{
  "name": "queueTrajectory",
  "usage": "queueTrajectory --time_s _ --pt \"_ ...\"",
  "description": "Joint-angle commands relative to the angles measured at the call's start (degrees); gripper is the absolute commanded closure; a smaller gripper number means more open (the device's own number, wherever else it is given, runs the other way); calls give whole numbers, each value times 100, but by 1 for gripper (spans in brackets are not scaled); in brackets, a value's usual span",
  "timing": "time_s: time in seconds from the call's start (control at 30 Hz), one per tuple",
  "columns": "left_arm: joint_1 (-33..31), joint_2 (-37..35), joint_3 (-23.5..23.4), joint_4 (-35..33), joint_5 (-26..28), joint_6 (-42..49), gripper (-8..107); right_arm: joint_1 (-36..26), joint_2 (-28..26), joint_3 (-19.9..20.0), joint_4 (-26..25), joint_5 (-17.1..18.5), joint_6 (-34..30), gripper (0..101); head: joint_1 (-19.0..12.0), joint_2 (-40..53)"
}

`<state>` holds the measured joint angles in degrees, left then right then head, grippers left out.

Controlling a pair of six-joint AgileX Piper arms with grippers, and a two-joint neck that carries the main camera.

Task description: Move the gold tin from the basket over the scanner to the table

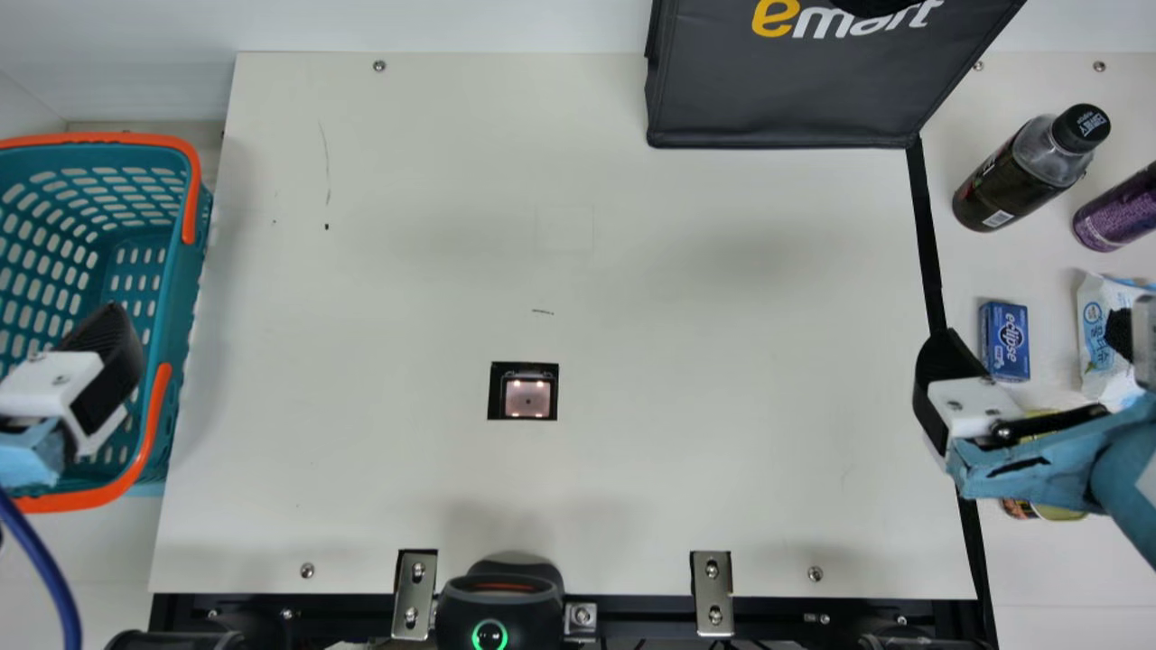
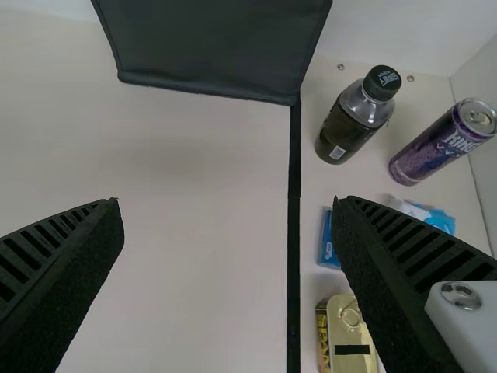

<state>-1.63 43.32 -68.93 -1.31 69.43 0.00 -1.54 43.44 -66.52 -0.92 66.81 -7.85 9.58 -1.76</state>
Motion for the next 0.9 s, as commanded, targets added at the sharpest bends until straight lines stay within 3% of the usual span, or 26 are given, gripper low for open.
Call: queueTrajectory --time_s 0.0,0.17,0.87 --pt "0 0 0 0 0 0 9 57 -19 -92 2 76 285 6 -166 18" --pt "0 0 0 0 12 0 9 220 -81 -325 12 269 785 6 -166 18" --pt "0 0 0 0 10 0 9 222 -80 -333 10 298 785 6 -166 18"
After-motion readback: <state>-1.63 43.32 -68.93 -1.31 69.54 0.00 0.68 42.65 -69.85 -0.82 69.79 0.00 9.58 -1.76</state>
